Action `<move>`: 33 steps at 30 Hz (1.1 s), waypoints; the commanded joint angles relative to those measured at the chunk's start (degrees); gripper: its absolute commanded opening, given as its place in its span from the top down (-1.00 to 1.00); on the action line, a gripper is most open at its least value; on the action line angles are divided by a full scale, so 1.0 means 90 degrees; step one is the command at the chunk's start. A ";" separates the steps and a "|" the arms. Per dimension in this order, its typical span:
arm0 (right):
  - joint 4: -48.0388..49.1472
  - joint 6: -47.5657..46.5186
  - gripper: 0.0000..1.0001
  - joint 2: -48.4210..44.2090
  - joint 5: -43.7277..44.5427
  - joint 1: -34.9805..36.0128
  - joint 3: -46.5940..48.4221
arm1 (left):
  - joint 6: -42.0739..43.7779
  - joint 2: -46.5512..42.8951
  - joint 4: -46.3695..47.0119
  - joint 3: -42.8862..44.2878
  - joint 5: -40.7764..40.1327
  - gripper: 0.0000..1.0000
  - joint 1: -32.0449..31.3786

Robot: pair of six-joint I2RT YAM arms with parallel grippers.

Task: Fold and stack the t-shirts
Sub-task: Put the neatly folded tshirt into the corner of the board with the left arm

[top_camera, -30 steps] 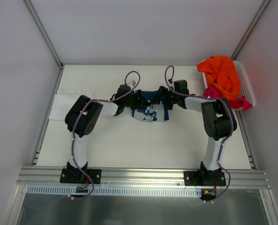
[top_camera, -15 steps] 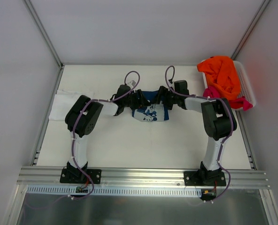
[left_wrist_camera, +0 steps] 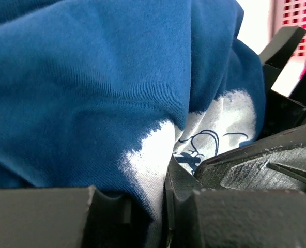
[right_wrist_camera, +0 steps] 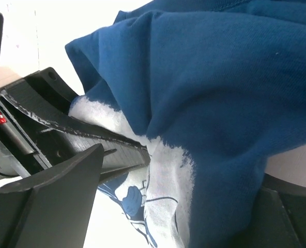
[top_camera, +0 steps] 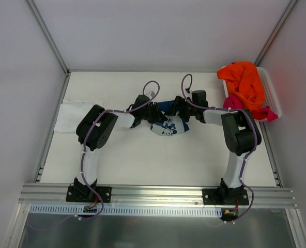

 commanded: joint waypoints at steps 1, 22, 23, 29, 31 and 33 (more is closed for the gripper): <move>-0.0580 -0.0204 -0.64 -0.0173 0.0086 0.0142 -0.0389 | 0.0752 -0.0171 -0.1688 -0.0140 -0.0654 1.00 -0.0115; -0.1391 -0.0829 -0.68 -0.1073 0.0574 0.0142 -0.0779 | 0.2012 -0.2847 -0.4863 -0.0600 -0.3457 1.00 0.1095; -0.1382 -0.0848 -0.67 -0.1083 0.0574 0.0142 -0.0809 | 0.2071 -0.2876 -0.4962 -0.0541 -0.3506 1.00 0.1163; -0.1352 -0.0917 -0.68 -0.1122 0.0545 0.0142 -0.0936 | 0.2589 -0.2994 -0.5724 0.0268 -0.3712 1.00 0.1798; -0.1323 -0.0907 -0.68 -0.1103 0.0487 0.0142 -0.0956 | 0.2755 -0.2984 -0.5870 0.0503 -0.3702 1.00 0.2051; -0.1265 -0.0898 -0.68 -0.1054 0.0438 0.0142 -0.0985 | 0.2901 -0.2955 -0.6163 0.0864 -0.3643 1.00 0.2218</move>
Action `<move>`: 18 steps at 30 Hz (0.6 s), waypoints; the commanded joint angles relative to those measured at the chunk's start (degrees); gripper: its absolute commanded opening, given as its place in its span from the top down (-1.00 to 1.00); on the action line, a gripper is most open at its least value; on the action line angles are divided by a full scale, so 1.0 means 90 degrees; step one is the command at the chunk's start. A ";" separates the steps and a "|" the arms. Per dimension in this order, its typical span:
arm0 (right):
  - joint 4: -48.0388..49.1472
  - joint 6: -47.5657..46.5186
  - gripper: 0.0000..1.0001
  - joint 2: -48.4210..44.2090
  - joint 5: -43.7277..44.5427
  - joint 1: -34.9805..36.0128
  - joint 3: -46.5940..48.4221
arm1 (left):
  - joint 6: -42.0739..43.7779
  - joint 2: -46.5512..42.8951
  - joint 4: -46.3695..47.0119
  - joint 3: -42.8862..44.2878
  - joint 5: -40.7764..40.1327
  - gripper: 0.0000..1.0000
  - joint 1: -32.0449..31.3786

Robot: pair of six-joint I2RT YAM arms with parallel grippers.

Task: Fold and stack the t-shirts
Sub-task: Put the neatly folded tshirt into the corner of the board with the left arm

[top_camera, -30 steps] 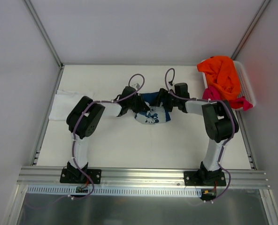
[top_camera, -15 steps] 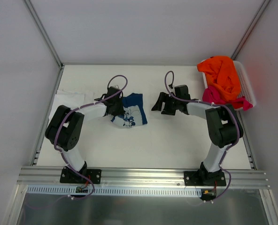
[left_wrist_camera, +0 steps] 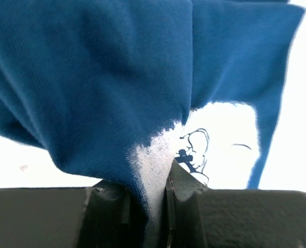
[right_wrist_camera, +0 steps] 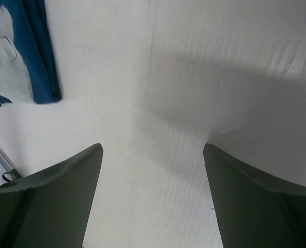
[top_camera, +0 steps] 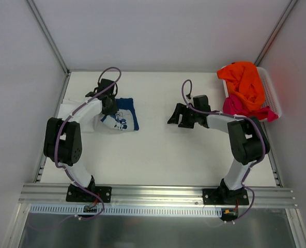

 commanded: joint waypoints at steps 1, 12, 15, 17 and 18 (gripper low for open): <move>-0.0252 -0.0181 -0.68 -0.0024 -0.0029 0.0025 -0.0220 | 0.0514 -0.0349 -0.0595 0.0685 -0.0212 1.00 0.0387; -0.0105 -0.0171 -0.68 0.0064 -0.0166 0.0025 -0.0357 | 0.0788 -0.0135 -0.1454 0.1340 -0.0173 1.00 0.1355; -0.0105 -0.0201 -0.68 0.0006 -0.0166 0.0025 -0.0405 | 0.0778 -0.0017 -0.1640 0.1477 -0.0114 1.00 0.1531; -0.0095 -0.0201 -0.68 -0.0014 -0.0214 0.0025 -0.0415 | 0.0817 0.0051 -0.1757 0.1623 -0.0124 1.00 0.1686; -0.0105 -0.0191 -0.68 -0.0024 -0.0215 0.0025 -0.0425 | 0.0827 0.0080 -0.1825 0.1672 -0.0143 1.00 0.1745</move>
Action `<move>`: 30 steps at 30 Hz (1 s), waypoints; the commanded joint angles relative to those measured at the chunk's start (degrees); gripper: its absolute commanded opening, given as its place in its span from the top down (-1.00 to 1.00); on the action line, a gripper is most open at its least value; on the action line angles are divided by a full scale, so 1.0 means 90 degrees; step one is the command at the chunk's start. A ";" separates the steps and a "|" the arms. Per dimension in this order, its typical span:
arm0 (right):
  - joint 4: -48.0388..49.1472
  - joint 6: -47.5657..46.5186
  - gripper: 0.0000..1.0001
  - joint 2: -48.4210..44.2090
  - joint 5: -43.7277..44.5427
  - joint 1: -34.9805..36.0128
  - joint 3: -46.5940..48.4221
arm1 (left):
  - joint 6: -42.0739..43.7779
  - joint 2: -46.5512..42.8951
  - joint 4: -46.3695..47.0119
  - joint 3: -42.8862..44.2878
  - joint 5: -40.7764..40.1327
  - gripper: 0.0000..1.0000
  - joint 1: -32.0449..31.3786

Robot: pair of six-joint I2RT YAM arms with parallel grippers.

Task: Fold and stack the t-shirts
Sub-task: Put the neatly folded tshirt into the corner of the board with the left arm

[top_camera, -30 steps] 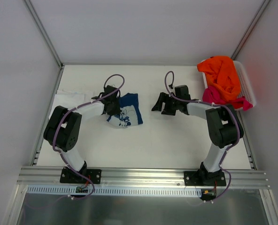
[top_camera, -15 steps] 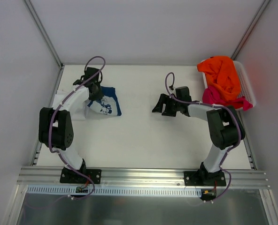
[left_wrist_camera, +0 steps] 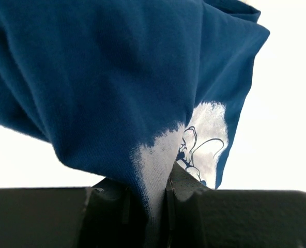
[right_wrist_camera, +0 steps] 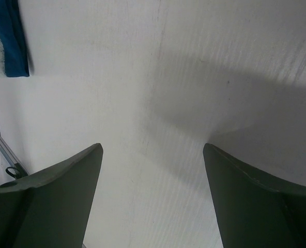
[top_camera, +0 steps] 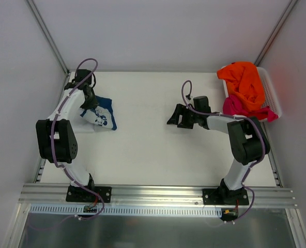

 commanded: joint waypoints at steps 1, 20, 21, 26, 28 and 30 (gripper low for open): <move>-0.0416 -0.0191 -0.68 -0.0055 0.0011 0.0025 -0.0275 | 0.0121 0.0052 -0.0424 0.0487 0.0014 1.00 0.0230; -0.0338 -0.0200 -0.68 -0.0290 -0.0018 0.0025 -0.0558 | 0.0999 0.0316 -0.1080 0.0859 0.1137 1.00 0.1236; -0.0338 -0.0201 -0.68 -0.0290 -0.0018 0.0025 -0.0577 | 0.1048 0.0306 -0.1089 0.0840 0.1350 1.00 0.1266; -0.0318 -0.0201 -0.68 -0.0290 0.0001 0.0025 -0.0617 | 0.1205 0.0159 -0.1090 0.0791 0.2005 1.00 0.1656; -0.0318 -0.0191 -0.68 -0.0270 -0.0008 0.0025 -0.0626 | 0.1195 0.0130 -0.1080 0.0800 0.2484 1.00 0.1783; -0.0308 -0.0191 -0.68 -0.0270 -0.0018 0.0025 -0.0655 | 0.1175 0.0130 -0.1089 0.0859 0.2486 1.00 0.1871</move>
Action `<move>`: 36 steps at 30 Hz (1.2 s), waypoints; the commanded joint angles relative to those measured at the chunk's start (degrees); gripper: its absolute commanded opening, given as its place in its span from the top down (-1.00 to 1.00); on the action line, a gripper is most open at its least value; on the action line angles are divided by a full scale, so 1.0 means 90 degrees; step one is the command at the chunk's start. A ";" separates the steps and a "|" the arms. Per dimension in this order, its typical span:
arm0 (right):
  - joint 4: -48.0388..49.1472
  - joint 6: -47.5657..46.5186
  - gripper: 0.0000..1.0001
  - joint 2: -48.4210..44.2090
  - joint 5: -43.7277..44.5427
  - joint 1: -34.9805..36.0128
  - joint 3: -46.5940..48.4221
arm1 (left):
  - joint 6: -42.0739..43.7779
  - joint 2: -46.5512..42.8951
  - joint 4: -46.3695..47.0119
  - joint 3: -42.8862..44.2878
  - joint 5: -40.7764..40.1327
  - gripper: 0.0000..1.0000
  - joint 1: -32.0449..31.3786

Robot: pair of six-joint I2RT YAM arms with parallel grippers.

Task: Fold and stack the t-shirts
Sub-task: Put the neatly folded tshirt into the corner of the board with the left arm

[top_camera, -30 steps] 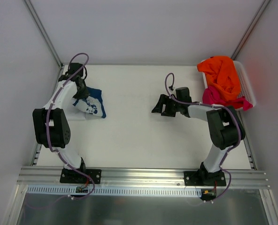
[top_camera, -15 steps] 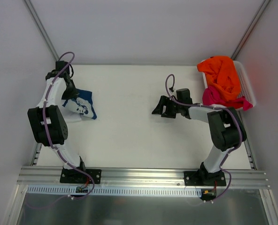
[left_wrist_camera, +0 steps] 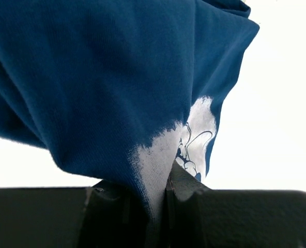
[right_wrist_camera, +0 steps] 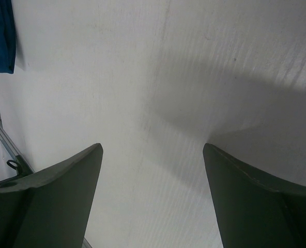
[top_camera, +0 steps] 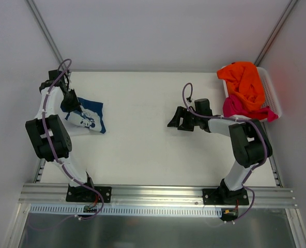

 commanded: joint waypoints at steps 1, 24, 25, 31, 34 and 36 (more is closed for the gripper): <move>-0.0478 -0.0200 -0.68 -0.0015 0.0130 0.0025 -0.0269 | 0.0134 -0.0285 -0.0157 0.0228 0.0455 1.00 0.0171; -0.0430 -0.0220 -0.68 0.0072 0.0052 0.0025 -0.0348 | -0.0160 -0.0872 -0.0059 0.0228 0.0133 1.00 0.0669; -0.0439 -0.0230 -0.68 0.0072 0.0052 0.0025 -0.0348 | -0.0160 -0.0842 -0.0059 0.0179 0.0074 1.00 0.0669; -0.0410 -0.0240 -0.68 0.0082 0.0042 0.0025 -0.0377 | -0.0296 -0.0754 -0.0001 -0.0007 -0.0434 1.00 0.0825; -0.0410 -0.0240 -0.68 0.0072 0.0033 0.0025 -0.0387 | -0.0394 -0.0676 -0.0001 -0.0094 -0.0697 1.00 0.0894; -0.0410 -0.0240 -0.68 0.0072 0.0033 0.0025 -0.0377 | -0.0462 -0.0608 0.0009 -0.0231 -0.0998 1.00 0.0923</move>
